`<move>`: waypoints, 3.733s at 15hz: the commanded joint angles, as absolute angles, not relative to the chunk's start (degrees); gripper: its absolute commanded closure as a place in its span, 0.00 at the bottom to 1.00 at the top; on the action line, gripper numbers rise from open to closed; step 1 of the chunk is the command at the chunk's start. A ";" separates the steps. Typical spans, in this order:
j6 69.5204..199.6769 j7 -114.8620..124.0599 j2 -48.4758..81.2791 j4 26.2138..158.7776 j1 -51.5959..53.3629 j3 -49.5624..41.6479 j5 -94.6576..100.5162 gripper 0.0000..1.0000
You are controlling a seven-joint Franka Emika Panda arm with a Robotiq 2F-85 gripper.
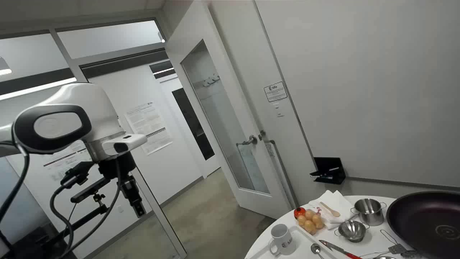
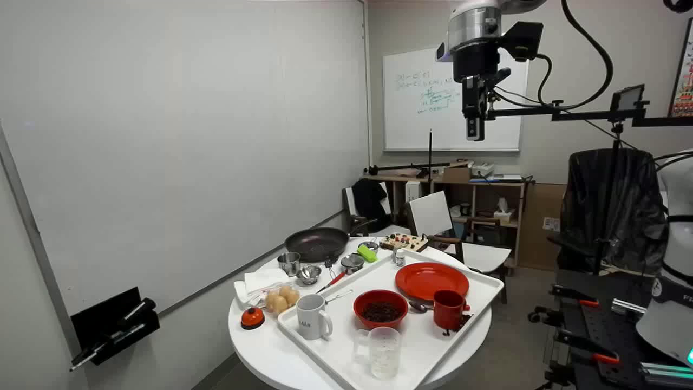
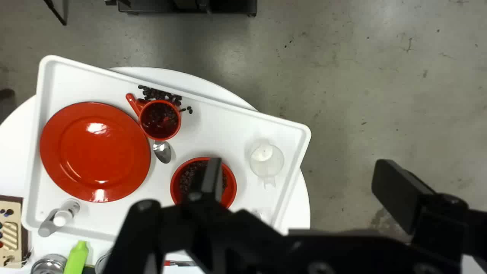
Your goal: Pour the contents in the red mug into the red bowl
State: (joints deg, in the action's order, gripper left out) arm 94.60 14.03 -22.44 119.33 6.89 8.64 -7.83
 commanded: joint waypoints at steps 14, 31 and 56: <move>94.46 13.91 -22.41 119.19 6.47 8.98 -7.94 0.00; 94.46 13.91 -22.41 119.19 6.47 8.97 -7.94 0.00; 100.63 -26.78 -24.77 141.39 5.80 0.39 1.62 0.00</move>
